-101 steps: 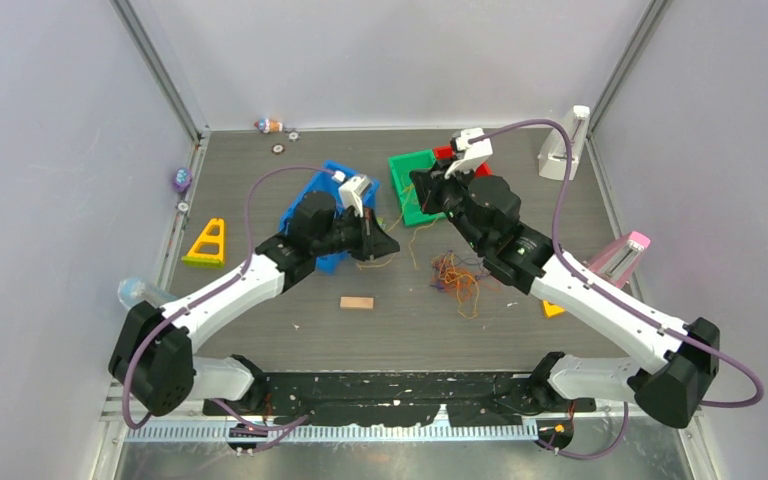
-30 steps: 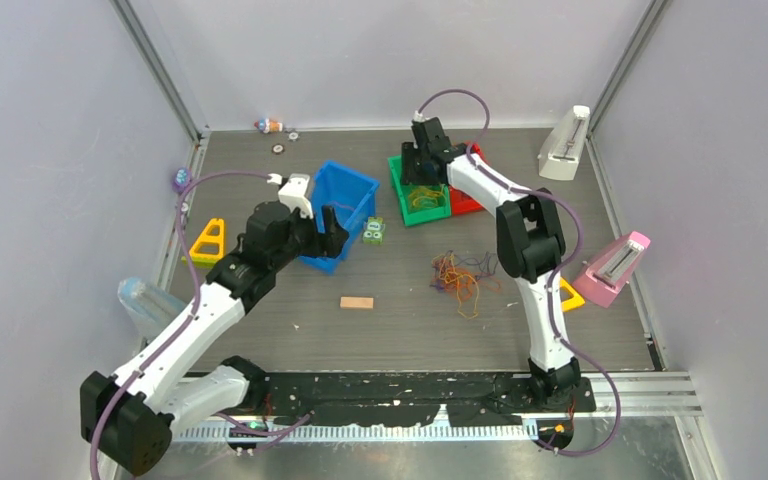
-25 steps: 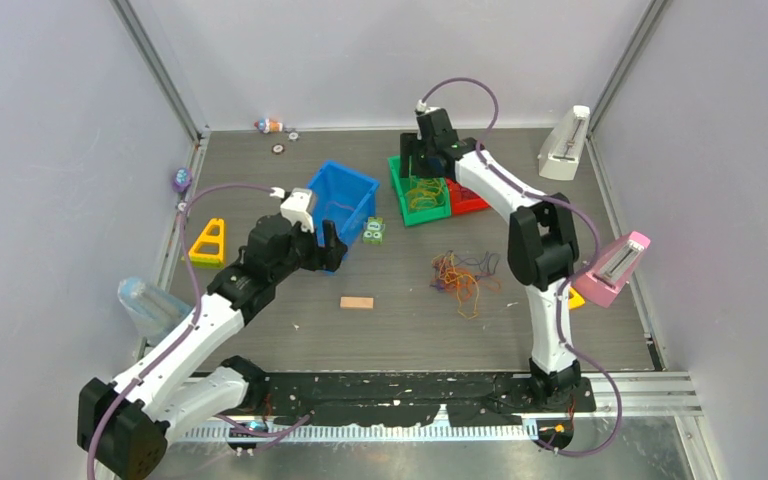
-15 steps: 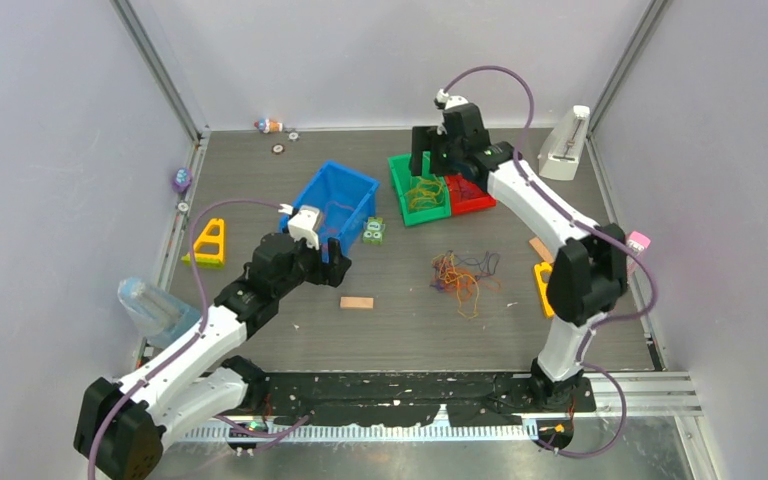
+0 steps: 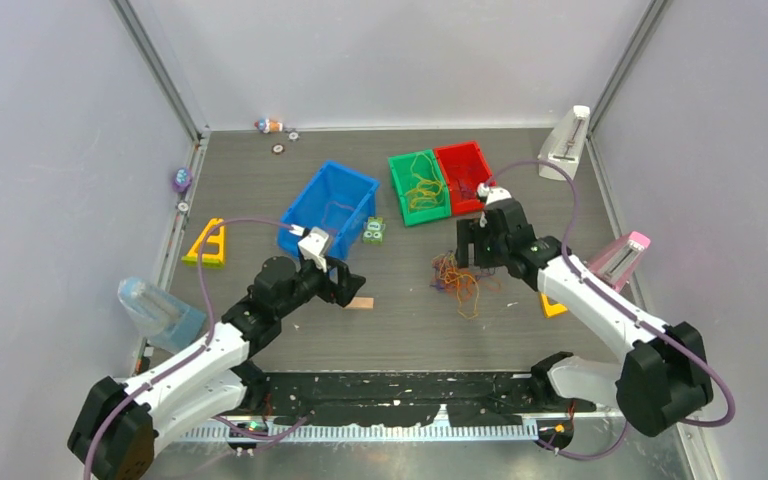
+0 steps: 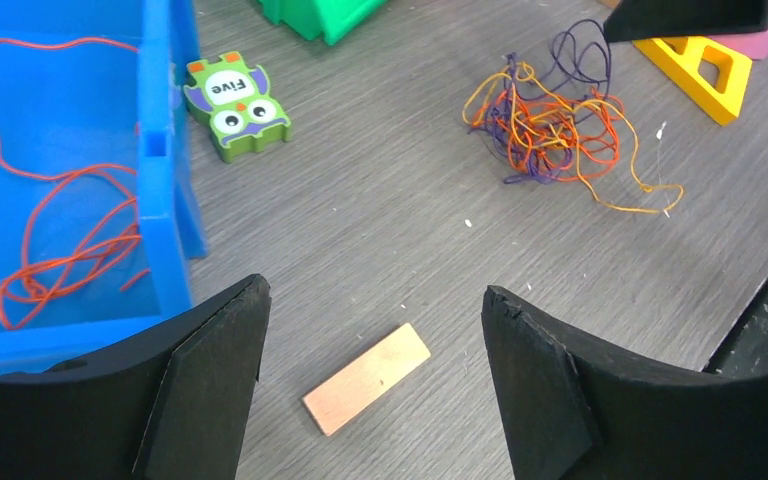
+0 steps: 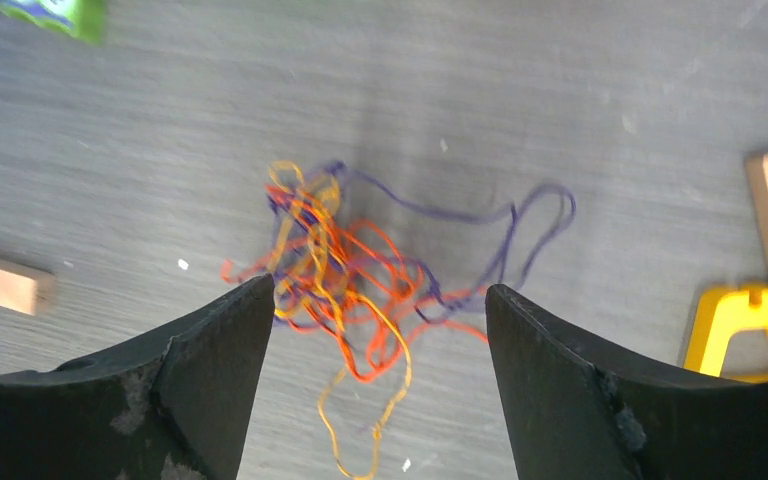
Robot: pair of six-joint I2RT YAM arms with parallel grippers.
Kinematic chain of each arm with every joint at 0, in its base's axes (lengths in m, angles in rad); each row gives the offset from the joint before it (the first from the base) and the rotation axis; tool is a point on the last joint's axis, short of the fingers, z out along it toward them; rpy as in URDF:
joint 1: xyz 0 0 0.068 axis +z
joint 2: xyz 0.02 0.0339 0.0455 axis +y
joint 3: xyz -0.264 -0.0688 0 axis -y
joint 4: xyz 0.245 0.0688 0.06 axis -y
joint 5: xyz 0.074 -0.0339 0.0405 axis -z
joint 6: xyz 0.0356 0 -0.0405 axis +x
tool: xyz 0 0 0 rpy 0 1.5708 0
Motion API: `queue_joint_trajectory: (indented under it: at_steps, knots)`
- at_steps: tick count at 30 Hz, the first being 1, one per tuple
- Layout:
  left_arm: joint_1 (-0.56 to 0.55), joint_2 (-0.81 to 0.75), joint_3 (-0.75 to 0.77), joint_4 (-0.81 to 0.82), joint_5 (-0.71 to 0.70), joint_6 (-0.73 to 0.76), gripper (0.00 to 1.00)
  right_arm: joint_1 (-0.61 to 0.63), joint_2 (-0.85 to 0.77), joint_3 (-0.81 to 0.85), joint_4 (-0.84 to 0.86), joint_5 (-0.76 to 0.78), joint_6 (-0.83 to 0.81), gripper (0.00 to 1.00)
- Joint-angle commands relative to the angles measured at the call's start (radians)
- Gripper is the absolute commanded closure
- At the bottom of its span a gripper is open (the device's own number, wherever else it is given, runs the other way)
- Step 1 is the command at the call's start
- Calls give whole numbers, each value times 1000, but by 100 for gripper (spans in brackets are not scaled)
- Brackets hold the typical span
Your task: Untangle the cables
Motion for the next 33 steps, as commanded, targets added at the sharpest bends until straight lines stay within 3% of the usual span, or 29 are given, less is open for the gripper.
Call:
queue_joint_trajectory:
  at_steps: [1, 6, 16, 18, 20, 21, 23, 29, 33]
  knots:
    - [-20, -16, -30, 144, 37, 23, 21, -18, -95, -120, 46, 81, 60, 18]
    - [-32, 2, -45, 182, -3, 22, 21, -39, -146, -242, 119, 121, 104, 25]
    - [-32, -17, -52, 180, -10, 30, 21, -56, 3, -270, 303, 64, 98, 43]
    - [-32, -19, -52, 179, -7, 32, 21, -56, 21, -263, 322, 37, 77, 51]
    - [-32, -21, -54, 181, -1, 32, 21, -53, 29, -254, 331, 5, 46, 66]
    - [-32, -22, -54, 182, 0, 32, 21, -45, 27, -251, 331, -5, 38, 80]
    - [-32, -21, -55, 187, 4, 32, 20, -11, 7, -248, 325, 12, 28, 92]
    - [-32, -14, -58, 210, 32, 28, 20, 181, -179, -276, 345, 148, -36, 95]
    - [-32, -24, -65, 228, 60, 25, 20, 259, -309, -310, 404, 37, -88, 95]
